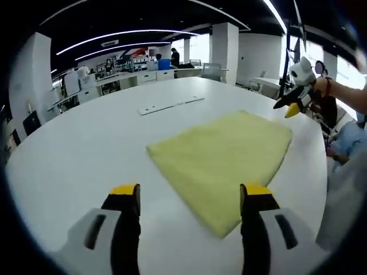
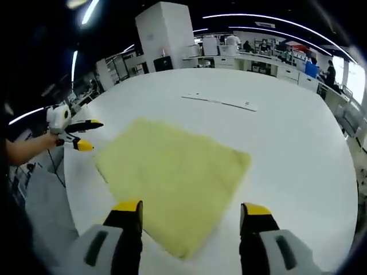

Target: Fold the garment on the visible template until the final outline fits inside the template.

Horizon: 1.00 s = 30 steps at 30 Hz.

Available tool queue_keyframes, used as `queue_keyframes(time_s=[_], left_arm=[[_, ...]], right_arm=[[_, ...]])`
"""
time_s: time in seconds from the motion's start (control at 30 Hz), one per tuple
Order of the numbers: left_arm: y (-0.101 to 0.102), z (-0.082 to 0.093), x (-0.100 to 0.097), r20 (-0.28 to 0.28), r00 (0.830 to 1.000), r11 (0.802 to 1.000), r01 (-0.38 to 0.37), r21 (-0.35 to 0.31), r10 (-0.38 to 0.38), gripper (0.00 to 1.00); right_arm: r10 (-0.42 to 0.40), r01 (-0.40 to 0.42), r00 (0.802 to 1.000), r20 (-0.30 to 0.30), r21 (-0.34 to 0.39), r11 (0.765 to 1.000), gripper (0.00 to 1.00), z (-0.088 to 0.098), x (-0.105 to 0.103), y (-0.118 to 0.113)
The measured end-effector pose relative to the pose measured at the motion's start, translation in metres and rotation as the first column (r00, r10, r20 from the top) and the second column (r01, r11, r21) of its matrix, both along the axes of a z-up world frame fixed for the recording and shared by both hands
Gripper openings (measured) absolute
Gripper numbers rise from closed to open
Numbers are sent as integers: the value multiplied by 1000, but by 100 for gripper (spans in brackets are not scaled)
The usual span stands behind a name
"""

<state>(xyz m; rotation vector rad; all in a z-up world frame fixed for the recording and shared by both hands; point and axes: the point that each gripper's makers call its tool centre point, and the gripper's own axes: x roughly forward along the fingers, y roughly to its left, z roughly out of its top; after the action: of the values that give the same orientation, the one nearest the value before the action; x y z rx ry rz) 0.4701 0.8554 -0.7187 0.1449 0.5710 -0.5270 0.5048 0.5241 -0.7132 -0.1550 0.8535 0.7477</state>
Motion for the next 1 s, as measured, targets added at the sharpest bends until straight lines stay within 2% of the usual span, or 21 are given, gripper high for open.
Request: queue_keyframes(time_s=[0.2,0.37,0.47,0.6,0.7,0.8,1.0], left_arm=[[0,-6,-20,-41,999,1000,4,-4,-4,58],[-4,-8,-28,-50,999,1000,-6,-16,5,52],[-6,-13,-34,-68,998,1000,-2,-8,1,50],[-10,-20,-41,-103,995,1000,10,-7,-11,43],[-12,-26,-46,-121,992,1000,21,17,-19,39],[-11,-28,-48,-126,992,1000,12,15,-10,34],[-9,-33,-47,-139,990,1000,-5,3,6,29]], right_arm=[[40,-40,999,-10,-9,999,64,-5,-24,-4],[55,-55,998,-32,-13,998,57,-12,-44,-10],[69,-70,997,-31,-22,997,50,-17,-54,-13],[76,-77,997,-13,-51,996,39,-23,-59,-17],[75,-75,997,-2,-56,996,33,-27,-60,-19],[65,-64,998,5,-59,996,26,-31,-60,-21],[33,-32,999,15,-48,998,18,-37,-58,-22]])
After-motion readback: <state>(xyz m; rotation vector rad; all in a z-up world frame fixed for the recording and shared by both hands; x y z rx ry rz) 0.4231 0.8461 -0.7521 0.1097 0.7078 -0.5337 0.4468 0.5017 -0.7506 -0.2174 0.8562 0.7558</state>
